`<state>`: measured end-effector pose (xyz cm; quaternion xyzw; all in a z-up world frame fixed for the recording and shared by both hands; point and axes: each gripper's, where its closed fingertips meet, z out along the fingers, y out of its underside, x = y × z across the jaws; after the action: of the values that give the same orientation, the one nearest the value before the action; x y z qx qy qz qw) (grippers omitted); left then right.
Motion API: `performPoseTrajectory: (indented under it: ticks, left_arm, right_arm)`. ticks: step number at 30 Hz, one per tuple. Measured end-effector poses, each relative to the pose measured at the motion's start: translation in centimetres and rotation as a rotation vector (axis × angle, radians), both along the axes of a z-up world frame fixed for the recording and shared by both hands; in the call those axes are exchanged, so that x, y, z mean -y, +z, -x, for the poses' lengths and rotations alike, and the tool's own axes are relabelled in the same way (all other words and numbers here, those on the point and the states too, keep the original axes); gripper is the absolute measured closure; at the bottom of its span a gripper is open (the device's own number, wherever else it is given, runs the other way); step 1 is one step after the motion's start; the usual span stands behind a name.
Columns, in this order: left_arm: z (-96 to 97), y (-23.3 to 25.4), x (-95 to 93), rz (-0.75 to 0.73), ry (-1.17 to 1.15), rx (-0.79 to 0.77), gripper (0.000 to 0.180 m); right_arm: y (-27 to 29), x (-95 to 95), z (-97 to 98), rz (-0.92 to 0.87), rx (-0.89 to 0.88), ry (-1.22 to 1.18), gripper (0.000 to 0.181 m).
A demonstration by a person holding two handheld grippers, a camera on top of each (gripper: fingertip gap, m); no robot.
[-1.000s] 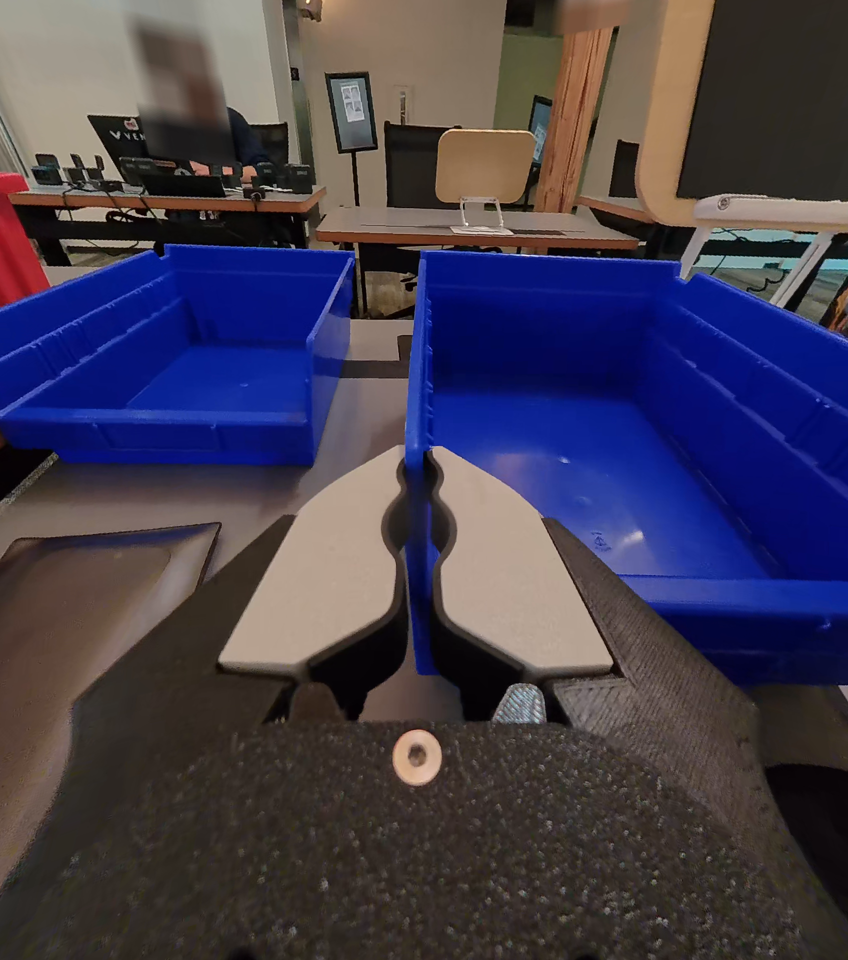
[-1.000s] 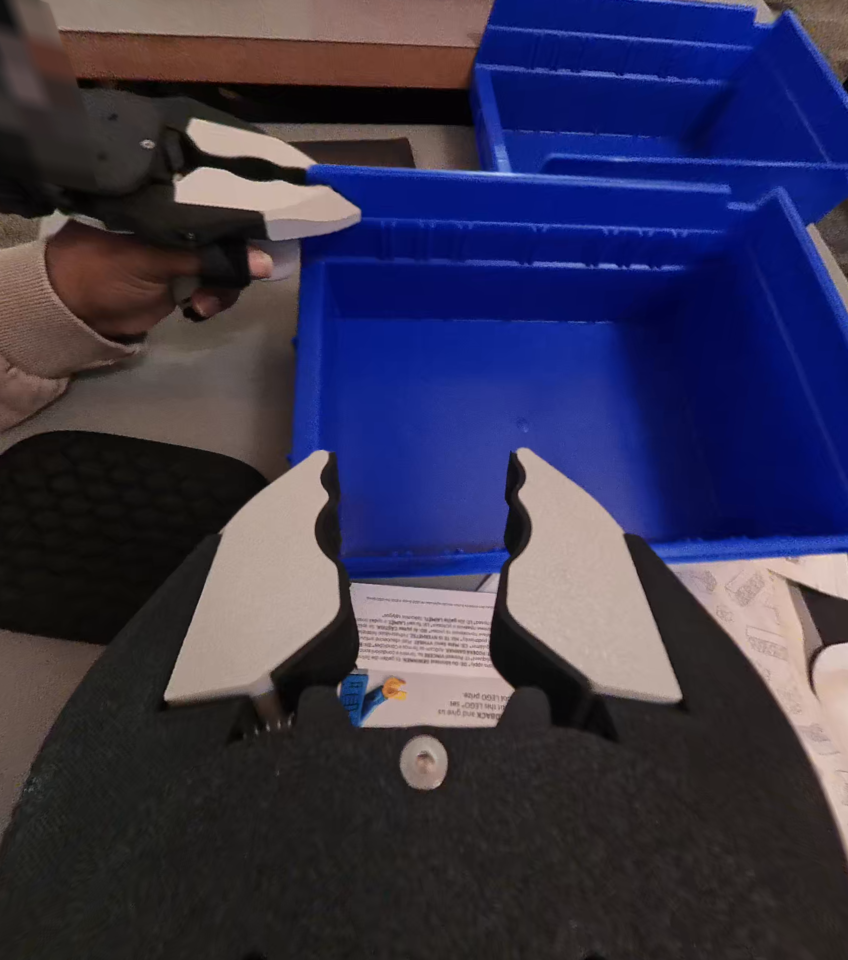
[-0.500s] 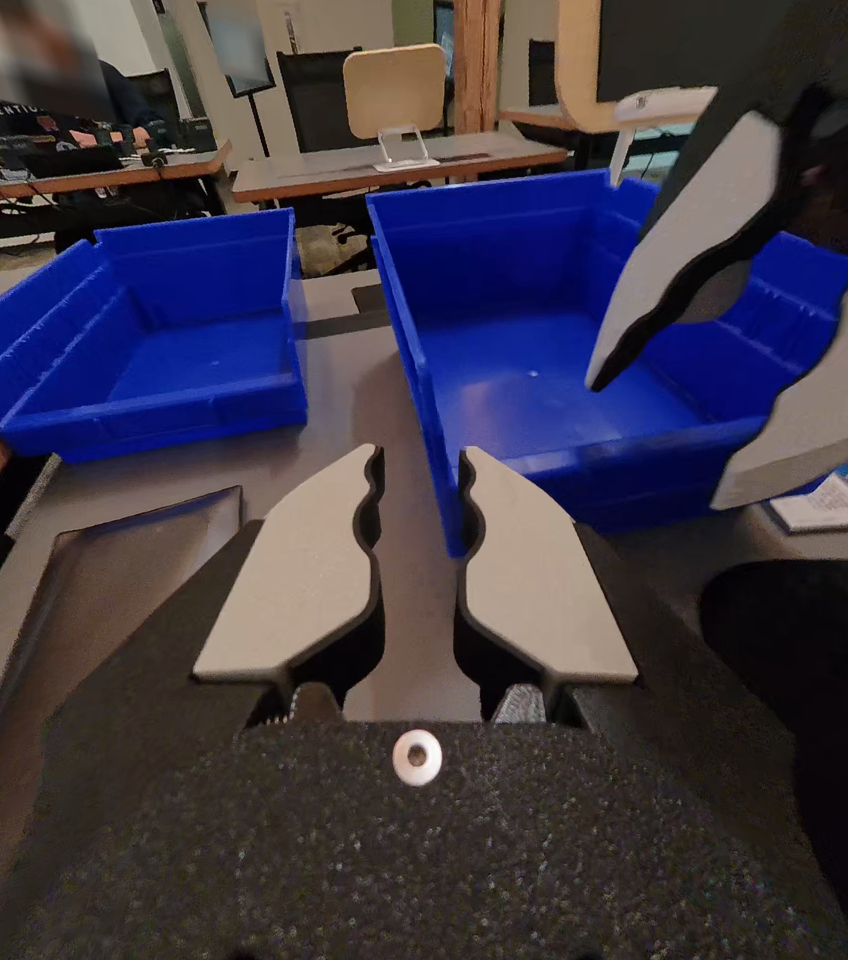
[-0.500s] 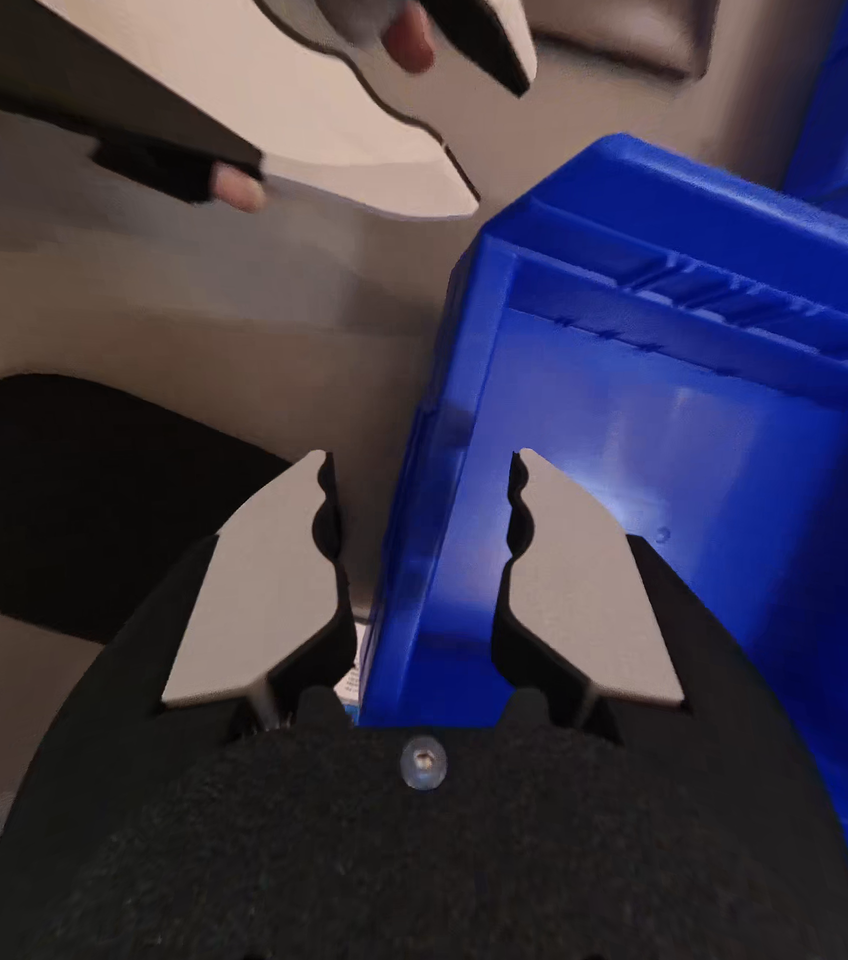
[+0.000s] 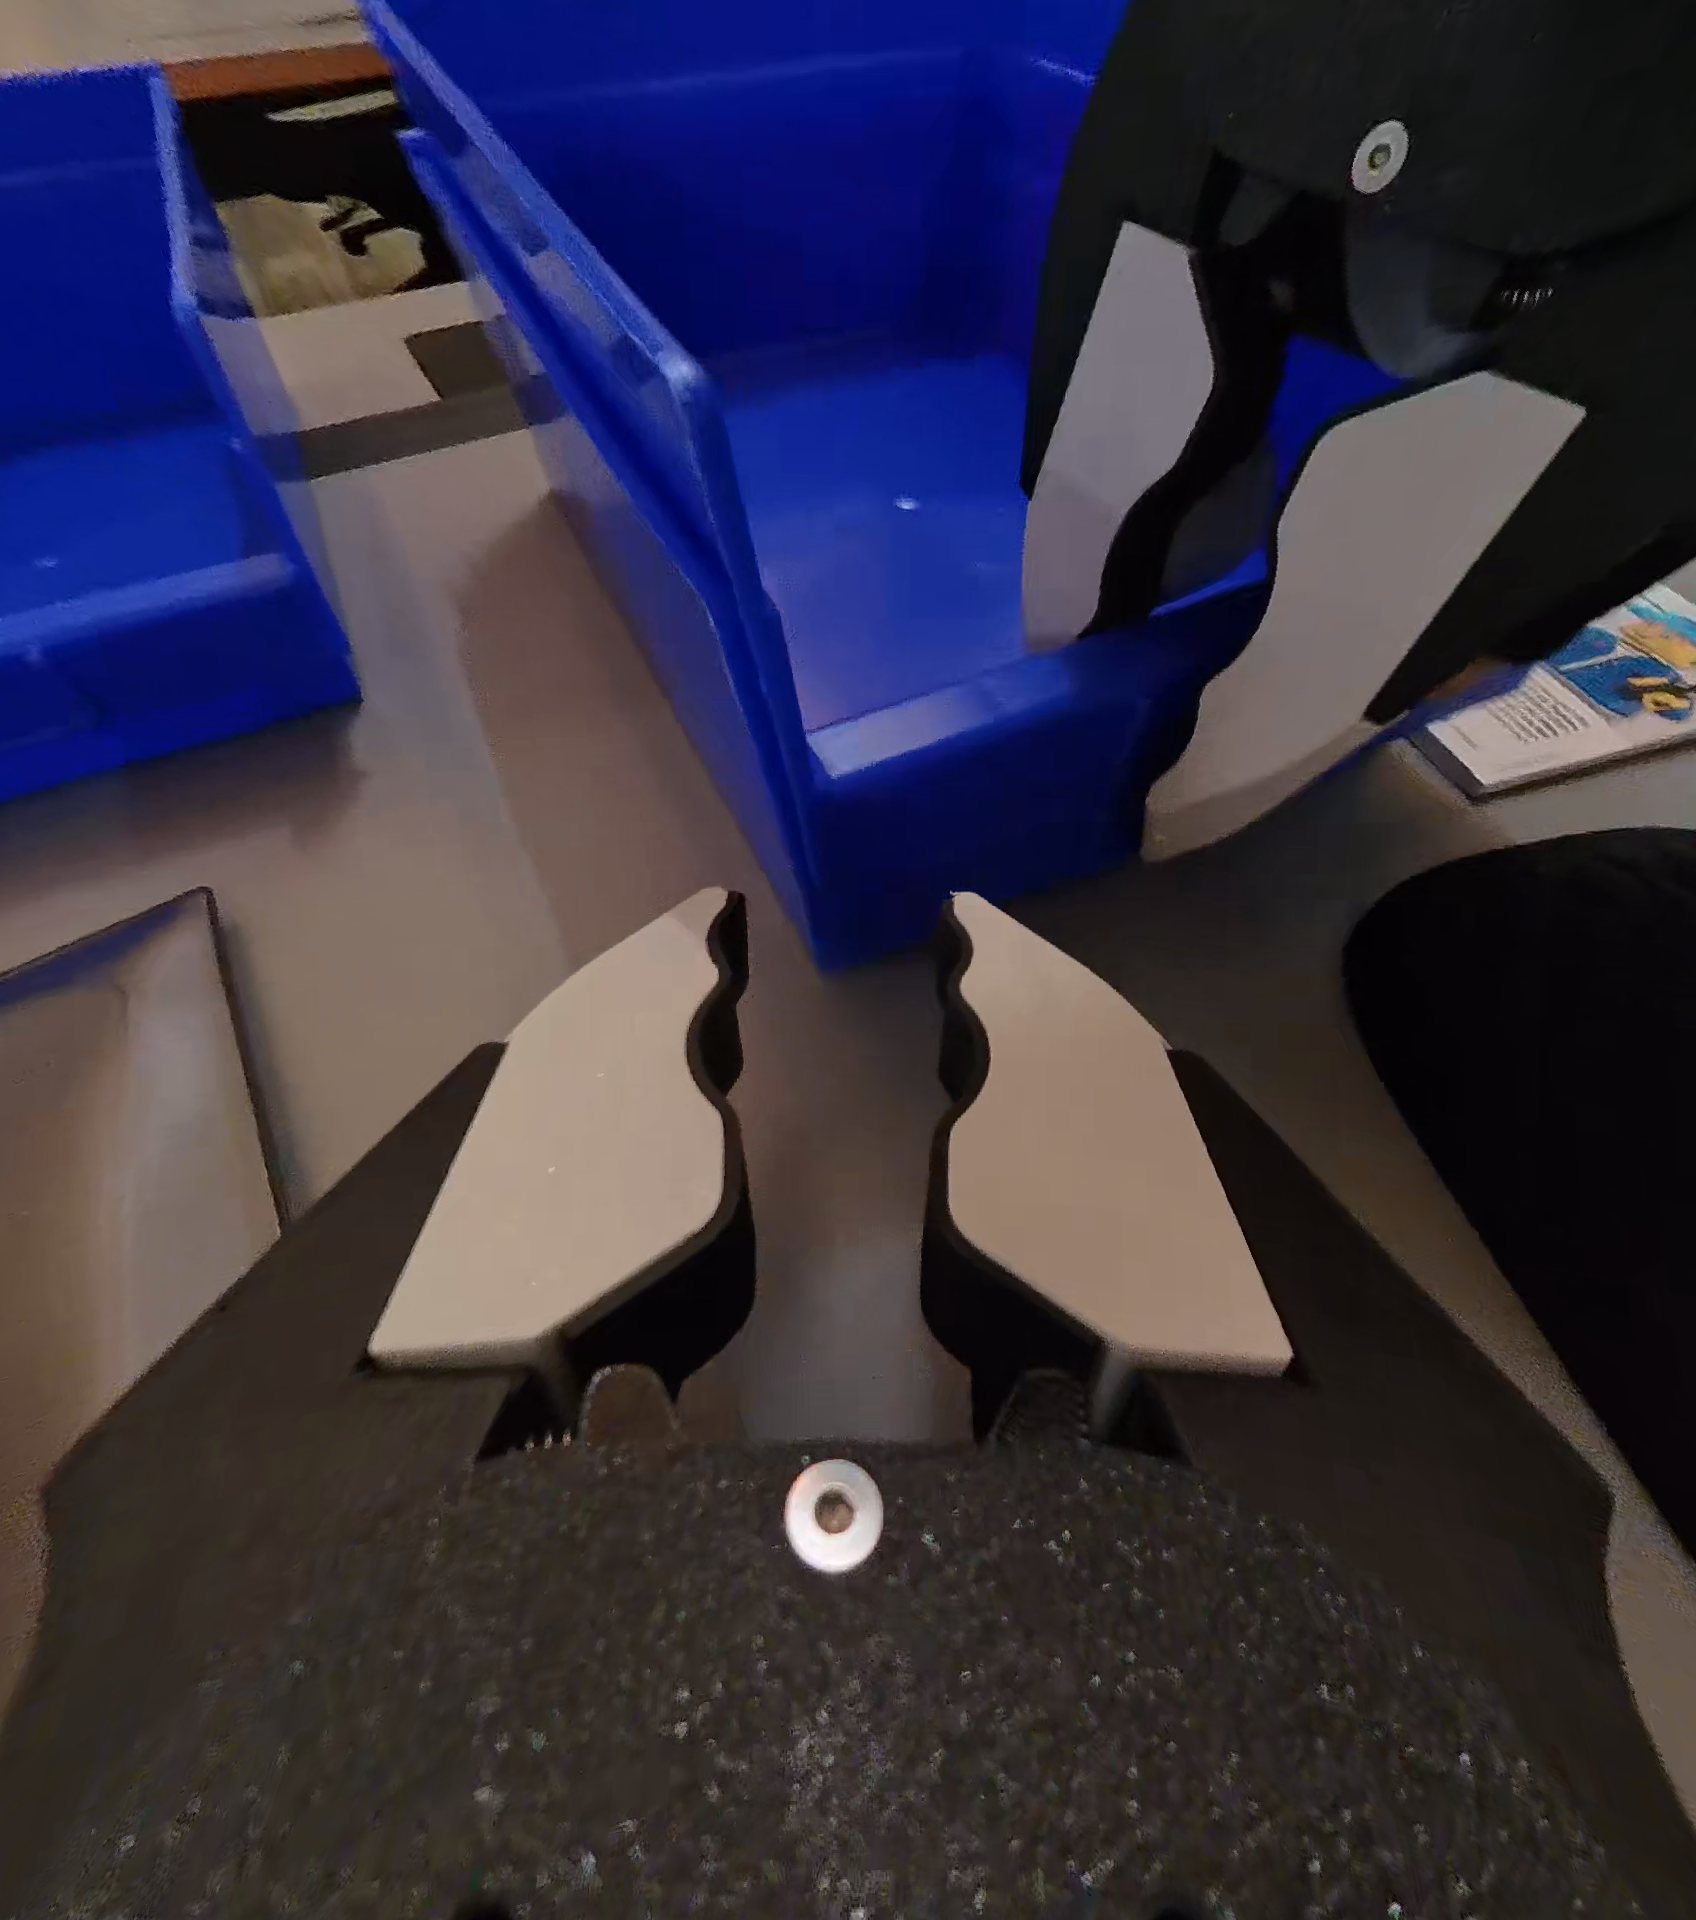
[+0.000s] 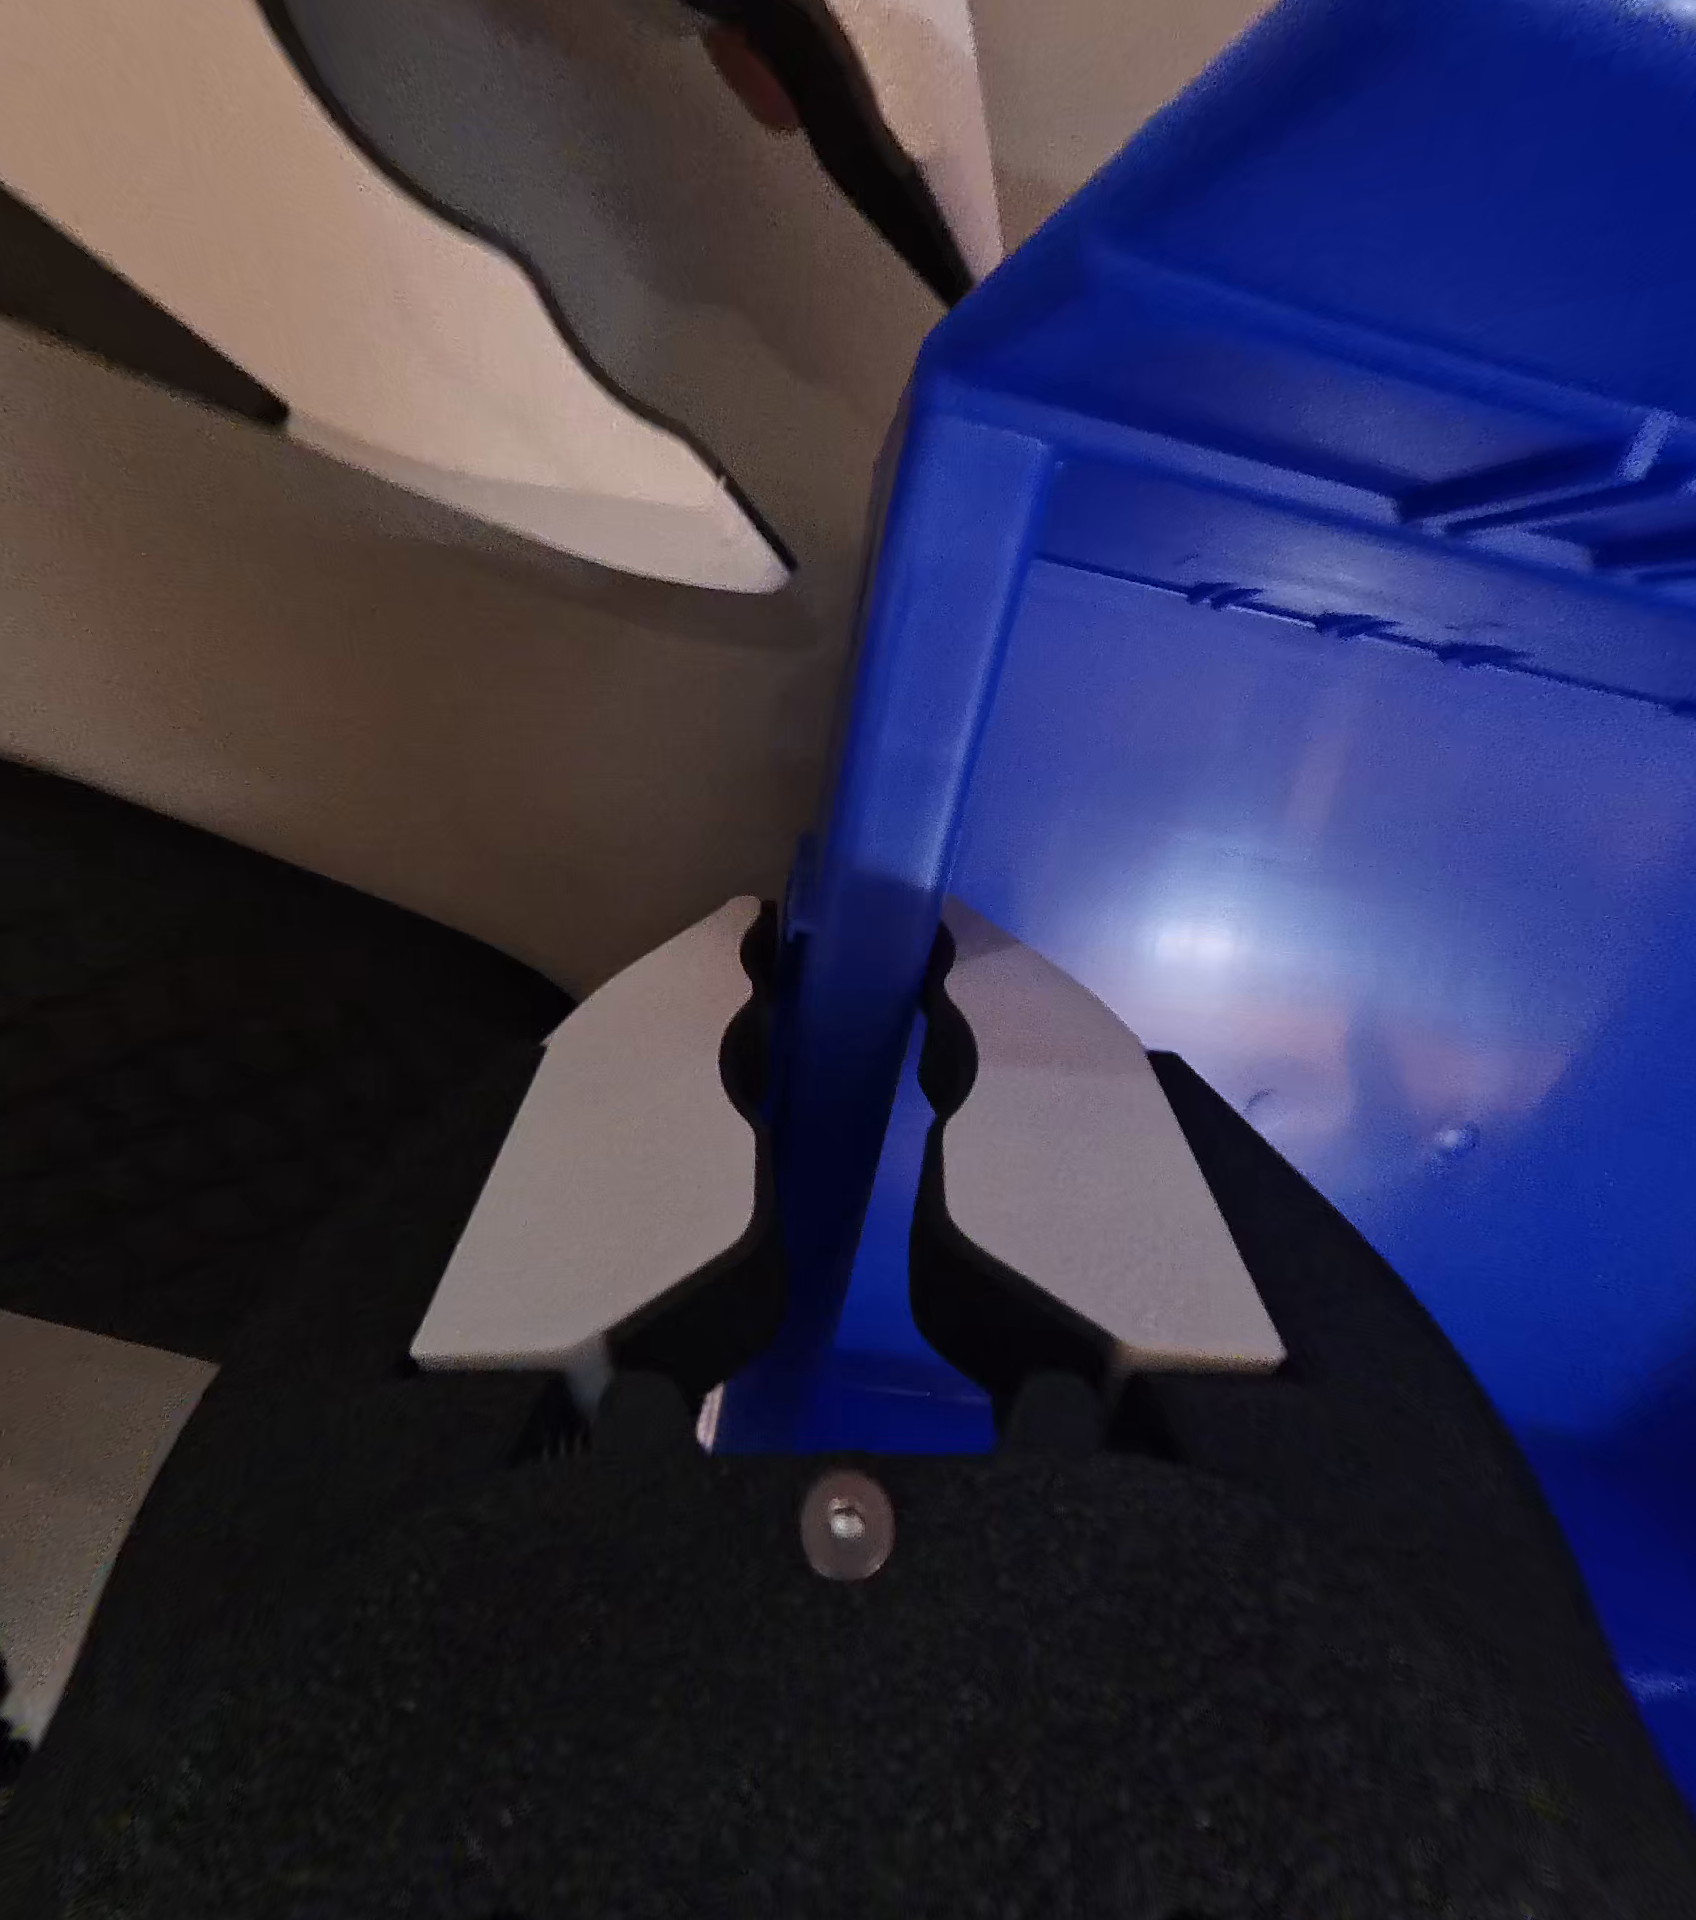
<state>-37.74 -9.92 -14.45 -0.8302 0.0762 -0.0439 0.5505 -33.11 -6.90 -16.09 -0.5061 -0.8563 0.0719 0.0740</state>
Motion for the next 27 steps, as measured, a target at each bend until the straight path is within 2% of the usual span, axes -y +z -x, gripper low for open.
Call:
performPoseTrajectory:
  ticks: [1, 4, 7, 9, 12, 27]
  left_arm:
    - [0.0, 0.1, -0.1, -0.008, -0.008, -0.004, 0.146]
    - [-0.4, 0.7, -0.4, -0.042, -0.05, 0.012, 0.149]
    - [-0.9, 2.0, -0.4, -0.125, -0.094, 0.056, 0.163]
    - [-1.0, 2.6, -0.3, -0.159, -0.11, 0.086, 0.163]
    - [-1.4, 2.6, -0.3, -0.154, -0.136, 0.121, 0.164]
    - [-2.5, 1.7, -0.7, -0.086, -0.19, 0.098, 0.17]
  right_arm:
    - [0.1, 0.0, -0.3, 0.004, 0.0, 0.011, 0.157]
    - [0.6, 0.2, -0.7, 0.023, -0.003, 0.026, 0.157]
    - [2.1, 0.2, -0.5, 0.084, -0.032, 0.006, 0.158]
    - [2.6, 0.4, -0.5, 0.112, -0.05, 0.024, 0.158]
    - [2.7, 0.4, -0.8, 0.112, -0.062, 0.039, 0.158]
    - [3.0, -0.9, -1.9, 0.104, -0.1, 0.069, 0.159]
